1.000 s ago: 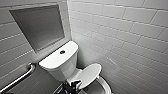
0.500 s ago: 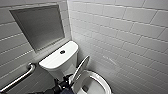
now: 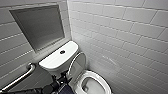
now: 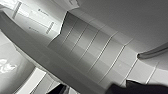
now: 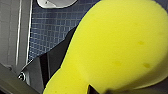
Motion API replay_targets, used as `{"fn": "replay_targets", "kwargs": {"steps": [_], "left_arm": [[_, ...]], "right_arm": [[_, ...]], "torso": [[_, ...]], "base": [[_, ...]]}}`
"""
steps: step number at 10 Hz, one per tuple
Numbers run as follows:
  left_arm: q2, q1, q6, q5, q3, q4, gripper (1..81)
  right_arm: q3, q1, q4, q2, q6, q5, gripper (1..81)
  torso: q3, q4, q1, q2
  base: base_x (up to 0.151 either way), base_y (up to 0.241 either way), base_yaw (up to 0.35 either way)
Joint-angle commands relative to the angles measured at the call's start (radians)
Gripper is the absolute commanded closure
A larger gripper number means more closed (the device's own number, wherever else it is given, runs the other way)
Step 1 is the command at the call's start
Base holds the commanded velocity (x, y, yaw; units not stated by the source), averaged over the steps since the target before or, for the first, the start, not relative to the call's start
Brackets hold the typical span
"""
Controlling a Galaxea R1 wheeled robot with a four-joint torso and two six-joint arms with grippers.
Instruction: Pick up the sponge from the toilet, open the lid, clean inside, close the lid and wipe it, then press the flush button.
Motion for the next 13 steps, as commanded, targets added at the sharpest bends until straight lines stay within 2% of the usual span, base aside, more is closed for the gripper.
{"fn": "replay_targets", "kwargs": {"steps": [1,6,8,9,10,12,13], "left_arm": [[-0.048,-0.124,-0.063,0.043,-0.016,0.025,1.0],[-0.143,-0.079,-0.202,0.046,-0.086,0.029,1.0],[-0.146,-0.055,-0.196,0.049,-0.085,0.062,1.0],[-0.134,-0.023,-0.19,0.051,-0.091,0.149,1.0],[-0.127,0.017,-0.198,0.049,-0.141,0.308,1.0],[-0.149,0.06,-0.199,0.063,-0.189,0.506,1.0],[-0.157,0.082,-0.199,0.08,-0.216,0.682,1.0]], "right_arm": [[0.0,-0.004,-0.025,-0.019,0.0,-0.028,81.1],[0.007,-0.008,-0.022,-0.017,0.001,-0.027,81.1],[0.002,-0.007,-0.021,-0.019,0.002,-0.027,81.1],[0.0,-0.005,-0.018,-0.022,0.002,-0.027,81.1],[0.0,-0.002,-0.021,-0.022,0.002,-0.027,81.1],[0.005,0.001,-0.024,-0.022,0.002,-0.027,81.1],[0.0,0.001,-0.024,-0.02,0.002,-0.025,81.1]], "torso": [[0.0,0.0,0.0,0.0],[0.0,0.0,0.0,0.0],[0.0,0.0,0.0,0.0],[0.0,0.0,0.0,0.0],[0.0,0.0,0.0,0.0],[0.0,0.0,0.0,0.0],[0.0,0.0,0.0,0.0]], "base": [[0.0,0.0,0.0],[0.0,0.0,0.0],[0.0,0.0,0.0],[0.0,0.0,0.0],[0.0,0.0,0.0],[0.0,0.0,0.0],[0.0,0.0,0.0]]}}
